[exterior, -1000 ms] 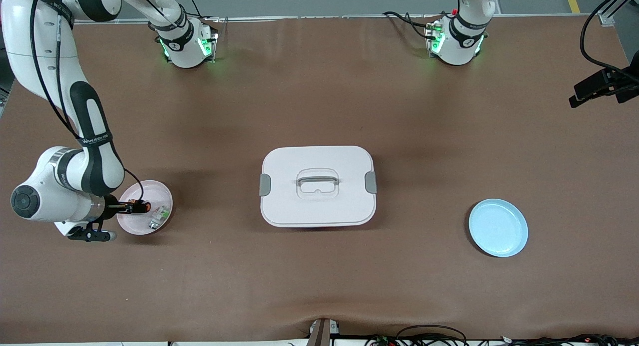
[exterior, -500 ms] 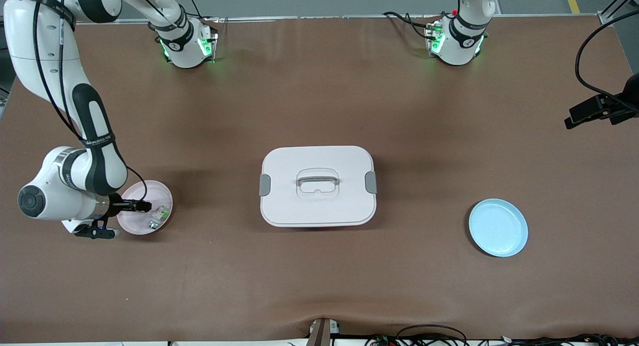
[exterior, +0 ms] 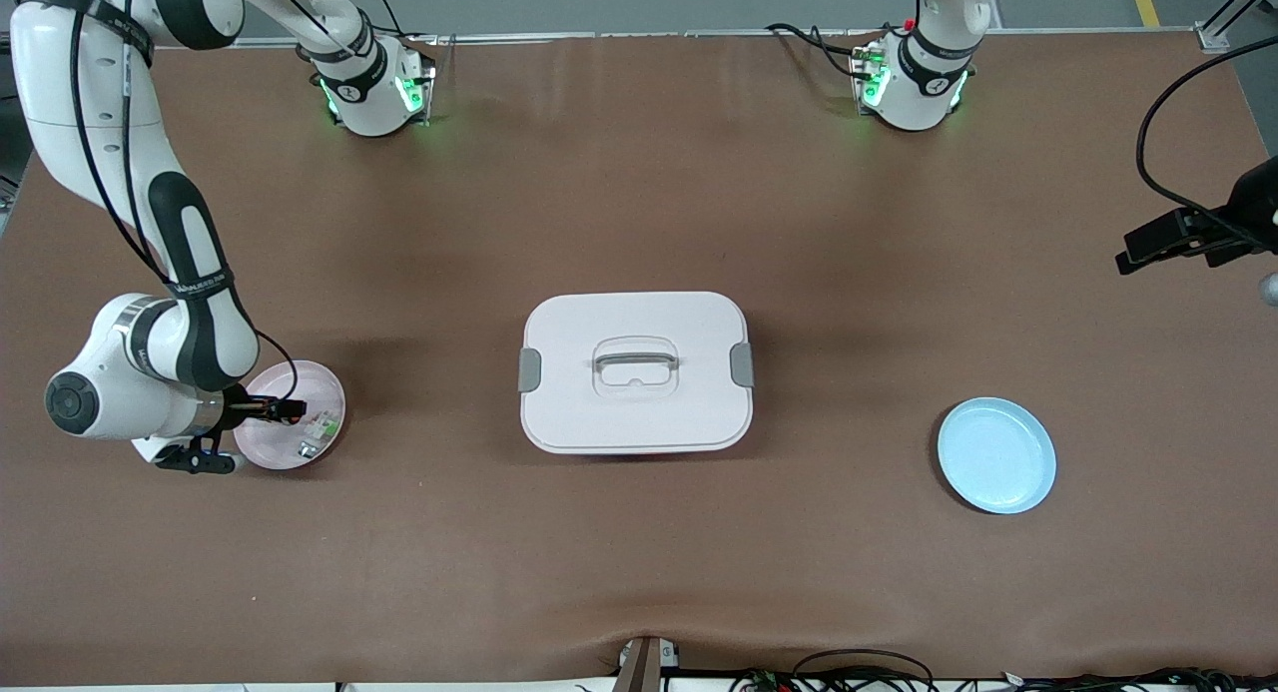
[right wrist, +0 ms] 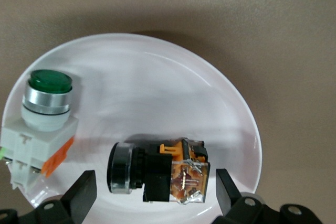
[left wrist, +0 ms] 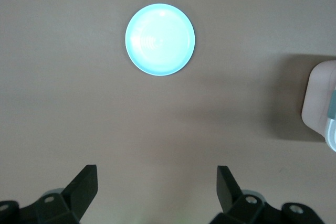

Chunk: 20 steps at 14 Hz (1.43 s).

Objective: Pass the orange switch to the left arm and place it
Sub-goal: 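Lower the right gripper and grasp the orange-and-black switch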

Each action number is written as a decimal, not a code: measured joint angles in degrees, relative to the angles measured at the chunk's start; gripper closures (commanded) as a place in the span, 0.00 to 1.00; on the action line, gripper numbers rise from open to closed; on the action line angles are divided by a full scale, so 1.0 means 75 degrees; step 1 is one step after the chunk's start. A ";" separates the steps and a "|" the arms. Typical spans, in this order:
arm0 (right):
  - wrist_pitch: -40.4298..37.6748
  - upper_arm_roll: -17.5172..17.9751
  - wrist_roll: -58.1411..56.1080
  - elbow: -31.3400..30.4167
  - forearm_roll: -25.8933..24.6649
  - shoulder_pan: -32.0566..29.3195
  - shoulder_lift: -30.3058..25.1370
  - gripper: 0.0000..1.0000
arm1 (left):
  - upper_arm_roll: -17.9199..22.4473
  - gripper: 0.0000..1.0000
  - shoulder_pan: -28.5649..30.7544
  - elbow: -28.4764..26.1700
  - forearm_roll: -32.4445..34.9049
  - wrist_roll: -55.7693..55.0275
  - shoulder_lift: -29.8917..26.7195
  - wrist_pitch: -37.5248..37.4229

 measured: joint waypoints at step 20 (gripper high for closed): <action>0.0487 -0.0041 0.0012 -0.0073 0.0167 -0.0010 0.0111 0.04 | -0.0017 0.00 -0.0005 -0.0647 0.0000 0.0000 0.0012 0.0375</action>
